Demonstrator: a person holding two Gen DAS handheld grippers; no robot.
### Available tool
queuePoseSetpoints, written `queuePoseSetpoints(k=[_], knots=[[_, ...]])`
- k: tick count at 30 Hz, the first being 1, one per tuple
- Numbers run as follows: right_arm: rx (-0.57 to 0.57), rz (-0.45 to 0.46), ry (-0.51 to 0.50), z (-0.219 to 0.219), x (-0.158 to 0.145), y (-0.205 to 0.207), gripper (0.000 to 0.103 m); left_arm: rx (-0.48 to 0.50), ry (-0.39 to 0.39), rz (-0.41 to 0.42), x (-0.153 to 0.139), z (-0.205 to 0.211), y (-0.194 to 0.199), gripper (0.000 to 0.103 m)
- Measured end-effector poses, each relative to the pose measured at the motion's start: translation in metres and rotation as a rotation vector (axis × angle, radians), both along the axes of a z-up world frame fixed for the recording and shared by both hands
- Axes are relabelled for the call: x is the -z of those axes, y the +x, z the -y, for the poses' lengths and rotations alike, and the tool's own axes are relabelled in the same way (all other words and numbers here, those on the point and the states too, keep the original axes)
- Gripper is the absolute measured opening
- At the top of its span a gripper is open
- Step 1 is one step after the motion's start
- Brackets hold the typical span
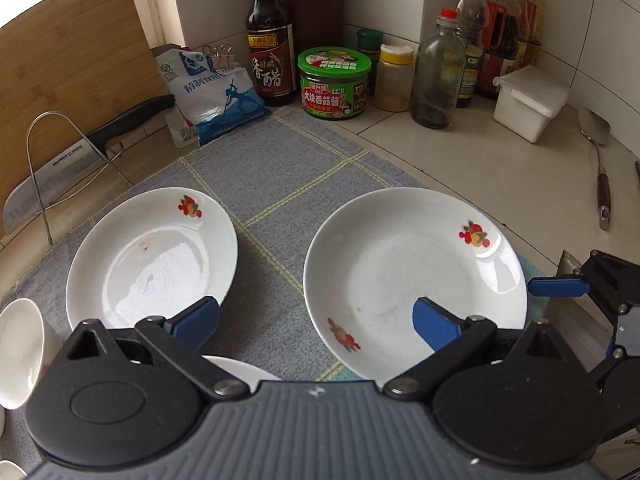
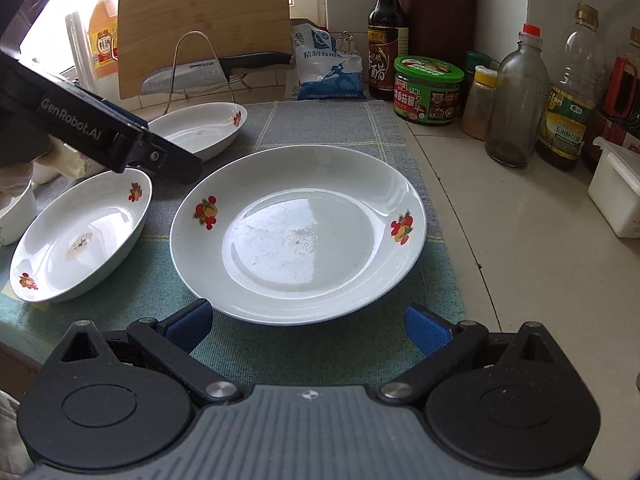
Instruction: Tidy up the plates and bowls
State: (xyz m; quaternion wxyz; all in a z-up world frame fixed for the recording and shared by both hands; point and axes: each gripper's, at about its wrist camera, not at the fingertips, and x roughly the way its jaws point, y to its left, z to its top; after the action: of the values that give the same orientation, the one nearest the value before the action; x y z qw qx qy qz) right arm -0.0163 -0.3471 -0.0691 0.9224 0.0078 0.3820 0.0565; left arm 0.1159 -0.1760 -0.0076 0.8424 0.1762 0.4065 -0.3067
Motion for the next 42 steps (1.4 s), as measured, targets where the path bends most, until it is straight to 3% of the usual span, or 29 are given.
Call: queuePoseSetpoints(k=[7, 13, 26, 42], knots=[[-0.069, -0.003, -0.097, -0.001, 0.020, 0.008, 0.103, 0.067, 0.023, -0.017, 0.010, 0.026, 0.022, 0.101], [-0.117, 0.059, -0.077, 0.009, 0.025, 0.003, 0.103, 0.134, 0.047, -0.051, 0.021, 0.046, 0.038, 0.098], [-0.186, 0.093, -0.074, 0.015, 0.026, 0.014, 0.103, 0.225, 0.081, -0.202, 0.047, 0.073, 0.073, 0.068], [-0.219, 0.063, -0.102, 0.009, 0.021, 0.023, 0.103, 0.266, 0.058, -0.239, 0.049, 0.076, 0.083, 0.068]])
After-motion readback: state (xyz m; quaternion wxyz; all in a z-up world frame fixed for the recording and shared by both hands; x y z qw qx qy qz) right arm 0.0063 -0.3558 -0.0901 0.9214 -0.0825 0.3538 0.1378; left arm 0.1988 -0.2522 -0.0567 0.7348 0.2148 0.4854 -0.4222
